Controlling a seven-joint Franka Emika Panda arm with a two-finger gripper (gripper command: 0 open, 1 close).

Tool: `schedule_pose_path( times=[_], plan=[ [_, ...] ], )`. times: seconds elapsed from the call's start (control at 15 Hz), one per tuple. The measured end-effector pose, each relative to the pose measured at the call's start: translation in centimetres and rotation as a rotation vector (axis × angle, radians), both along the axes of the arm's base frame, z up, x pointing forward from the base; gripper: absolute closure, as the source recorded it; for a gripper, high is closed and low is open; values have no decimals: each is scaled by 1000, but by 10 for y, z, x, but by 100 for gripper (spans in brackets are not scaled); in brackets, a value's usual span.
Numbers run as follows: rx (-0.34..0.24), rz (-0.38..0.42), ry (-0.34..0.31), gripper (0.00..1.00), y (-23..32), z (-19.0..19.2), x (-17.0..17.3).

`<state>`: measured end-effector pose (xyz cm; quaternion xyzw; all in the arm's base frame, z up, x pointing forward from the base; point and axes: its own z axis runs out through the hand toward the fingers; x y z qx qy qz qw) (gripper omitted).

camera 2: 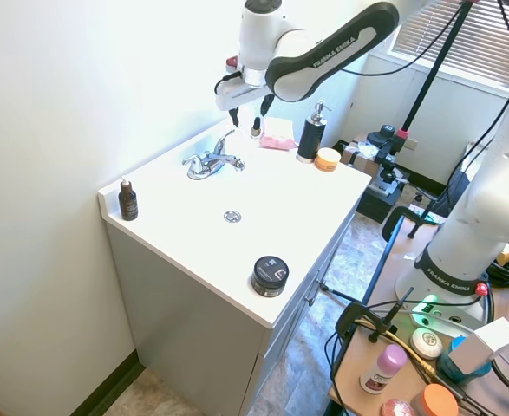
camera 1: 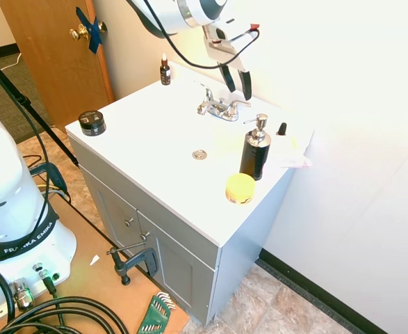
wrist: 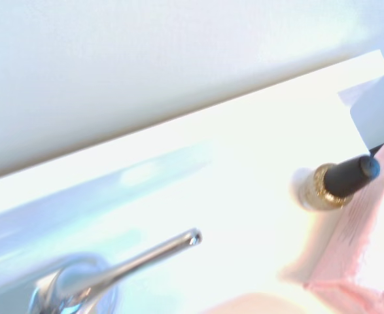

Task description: Turn on the cold water

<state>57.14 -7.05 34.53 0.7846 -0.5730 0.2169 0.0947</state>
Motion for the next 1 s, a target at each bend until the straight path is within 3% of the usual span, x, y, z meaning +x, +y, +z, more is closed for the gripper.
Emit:
schedule_pose_path(
  times=[0.27, 0.53, 0.73, 1.0],
  plan=[
    [-20, -28, -45, 0, -12, -28, 22],
    [-18, -27, -40, 0, -13, -49, 32],
    [-9, -44, -15, 0, -27, -67, 27],
    [52, -18, -8, 0, -36, -73, -1]
  ],
)
